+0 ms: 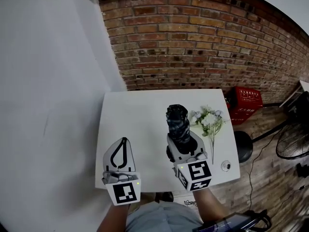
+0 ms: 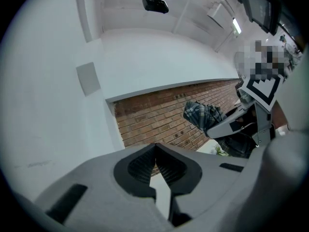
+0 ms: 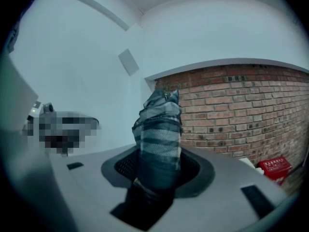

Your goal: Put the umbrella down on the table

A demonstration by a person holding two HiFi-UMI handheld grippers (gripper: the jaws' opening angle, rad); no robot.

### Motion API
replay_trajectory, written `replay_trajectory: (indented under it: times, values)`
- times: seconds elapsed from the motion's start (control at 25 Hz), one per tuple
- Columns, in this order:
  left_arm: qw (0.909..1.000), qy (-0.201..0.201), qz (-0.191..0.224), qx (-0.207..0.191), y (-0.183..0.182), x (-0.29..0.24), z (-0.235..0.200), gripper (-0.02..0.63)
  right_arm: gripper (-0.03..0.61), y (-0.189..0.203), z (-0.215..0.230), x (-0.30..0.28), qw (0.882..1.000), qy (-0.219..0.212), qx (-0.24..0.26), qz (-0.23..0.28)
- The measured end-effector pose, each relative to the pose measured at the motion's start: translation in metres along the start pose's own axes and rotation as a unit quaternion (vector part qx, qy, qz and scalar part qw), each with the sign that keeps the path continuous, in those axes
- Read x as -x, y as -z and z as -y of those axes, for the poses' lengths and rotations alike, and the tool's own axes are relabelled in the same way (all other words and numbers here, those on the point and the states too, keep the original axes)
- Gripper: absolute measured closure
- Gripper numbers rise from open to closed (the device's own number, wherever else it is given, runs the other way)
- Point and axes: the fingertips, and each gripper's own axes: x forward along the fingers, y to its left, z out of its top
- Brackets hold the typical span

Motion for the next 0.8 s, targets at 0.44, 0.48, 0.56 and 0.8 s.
replay_trajectory:
  times: [0.44, 0.48, 0.56, 0.8]
  values:
    - [0.9992, 0.024, -0.029, 0.014, 0.036, -0.022, -0.002, 0.604, 0.396, 0.045, 0.001, -0.024, 0.998, 0.013, -0.006, -0.055]
    - [0.9991, 0.026, -0.031, 0.016, 0.039, -0.024, -0.002, 0.604, 0.396, 0.049, 0.002, -0.026, 0.998, 0.014, -0.007, -0.060]
    - [0.9988, 0.029, -0.036, 0.018, 0.046, -0.028, -0.001, 0.604, 0.396, 0.057, 0.003, -0.029, 0.997, 0.017, -0.008, -0.069]
    - [0.9976, 0.039, -0.050, 0.029, 0.061, -0.038, 0.002, 0.604, 0.396, 0.082, 0.009, -0.033, 0.995, 0.024, -0.014, -0.098]
